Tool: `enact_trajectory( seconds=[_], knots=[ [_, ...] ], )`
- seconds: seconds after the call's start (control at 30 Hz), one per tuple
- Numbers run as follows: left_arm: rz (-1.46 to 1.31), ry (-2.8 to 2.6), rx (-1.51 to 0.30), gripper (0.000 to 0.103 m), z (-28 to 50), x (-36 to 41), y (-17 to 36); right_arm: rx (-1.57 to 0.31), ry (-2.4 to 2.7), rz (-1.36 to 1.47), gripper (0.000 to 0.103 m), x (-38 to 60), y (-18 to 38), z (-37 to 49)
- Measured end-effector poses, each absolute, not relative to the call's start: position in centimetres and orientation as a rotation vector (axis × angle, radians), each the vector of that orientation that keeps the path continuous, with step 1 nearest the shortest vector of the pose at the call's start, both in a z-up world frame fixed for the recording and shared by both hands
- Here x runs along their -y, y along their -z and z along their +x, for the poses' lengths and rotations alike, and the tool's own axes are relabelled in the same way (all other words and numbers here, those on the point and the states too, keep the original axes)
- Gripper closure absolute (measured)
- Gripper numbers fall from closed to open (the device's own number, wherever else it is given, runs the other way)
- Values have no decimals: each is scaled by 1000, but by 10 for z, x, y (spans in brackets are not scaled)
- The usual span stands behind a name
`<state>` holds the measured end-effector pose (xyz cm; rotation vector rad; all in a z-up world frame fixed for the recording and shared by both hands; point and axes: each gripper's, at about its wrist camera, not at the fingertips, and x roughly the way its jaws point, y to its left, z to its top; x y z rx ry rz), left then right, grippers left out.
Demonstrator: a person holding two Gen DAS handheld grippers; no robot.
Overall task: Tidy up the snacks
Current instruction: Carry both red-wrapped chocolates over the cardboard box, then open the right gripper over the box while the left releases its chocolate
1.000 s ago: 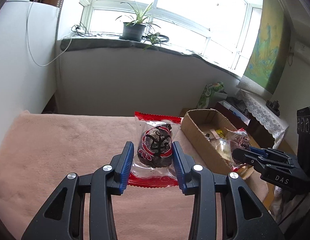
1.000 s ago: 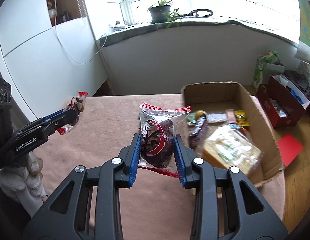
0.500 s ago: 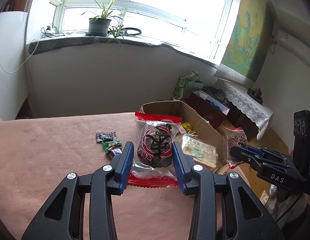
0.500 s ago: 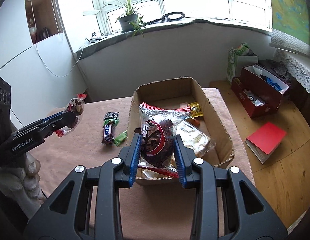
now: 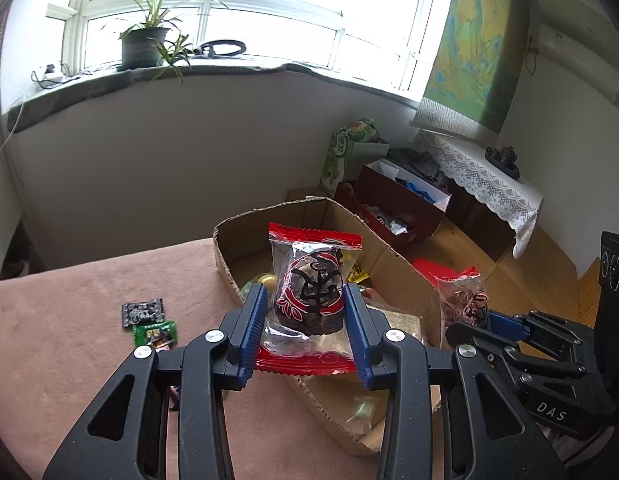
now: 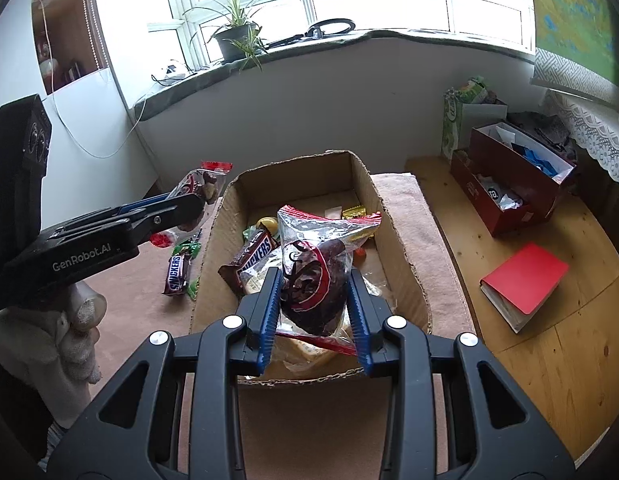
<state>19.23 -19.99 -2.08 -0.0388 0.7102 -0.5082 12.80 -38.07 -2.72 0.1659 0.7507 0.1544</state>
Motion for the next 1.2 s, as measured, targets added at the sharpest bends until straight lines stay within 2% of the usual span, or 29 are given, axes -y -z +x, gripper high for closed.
enact_trajectory(
  seconds=[0.87, 0.9, 0.97, 1.0, 1.03, 1.07, 1.17, 1.2],
  knots=[
    [-10, 502, -855, 65, 269, 244, 51, -748, -155, 93, 69, 386, 48, 162],
    [-11, 498, -857, 65, 269, 244, 51, -749, -151, 89, 66, 386, 48, 162],
    [-16, 493, -854, 64, 271, 243, 51, -740, -142, 82, 44, 385, 46, 161],
    [-20, 490, -855, 59, 271, 242, 50, -730, -135, 77, 32, 385, 45, 160],
    [-24, 487, -855, 53, 272, 241, 50, -718, -133, 74, 30, 384, 43, 158],
    [-26, 485, -851, 51, 271, 240, 49, -713, -133, 71, 30, 384, 42, 157],
    [-23, 486, -847, 51, 270, 238, 48, -708, -130, 64, 27, 382, 39, 156],
    [-25, 486, -848, 51, 270, 238, 48, -707, -128, 61, 22, 381, 38, 156]
  ],
)
